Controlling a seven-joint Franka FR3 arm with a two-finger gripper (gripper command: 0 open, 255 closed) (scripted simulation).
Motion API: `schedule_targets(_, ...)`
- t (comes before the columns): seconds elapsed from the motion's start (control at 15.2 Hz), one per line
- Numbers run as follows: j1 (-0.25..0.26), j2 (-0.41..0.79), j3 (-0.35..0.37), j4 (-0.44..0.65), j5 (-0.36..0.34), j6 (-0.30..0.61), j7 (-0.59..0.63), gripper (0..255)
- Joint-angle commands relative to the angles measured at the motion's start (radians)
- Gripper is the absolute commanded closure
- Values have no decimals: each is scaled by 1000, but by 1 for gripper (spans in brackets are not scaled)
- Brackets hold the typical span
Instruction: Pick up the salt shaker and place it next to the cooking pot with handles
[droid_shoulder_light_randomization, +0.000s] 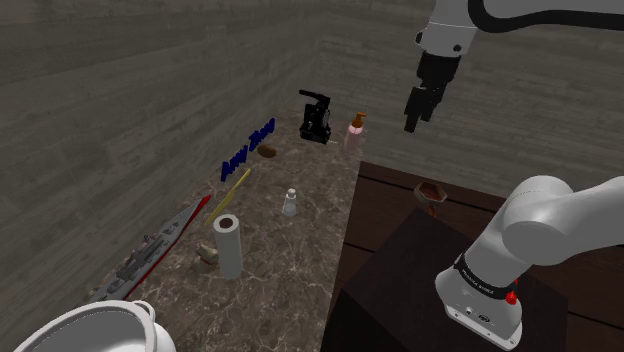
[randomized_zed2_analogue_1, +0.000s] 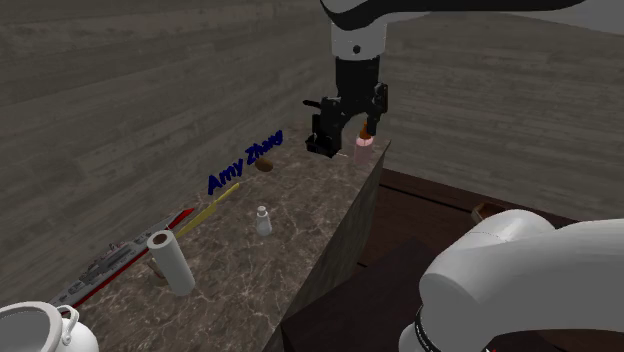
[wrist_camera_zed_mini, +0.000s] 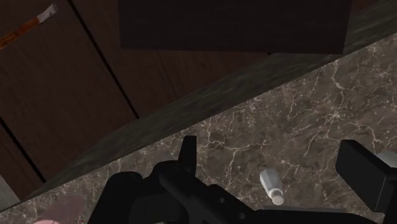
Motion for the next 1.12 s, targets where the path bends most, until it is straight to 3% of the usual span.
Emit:
schedule_targets(0.0, 0, 0, 0, 0, 0, 0, 0, 0)
schedule_targets(0.53, 12, 195, 30, -76, 37, 289, 35, 0)
schedule_targets(1.06, 23, 464, 60, -56, 60, 557, 65, 0)
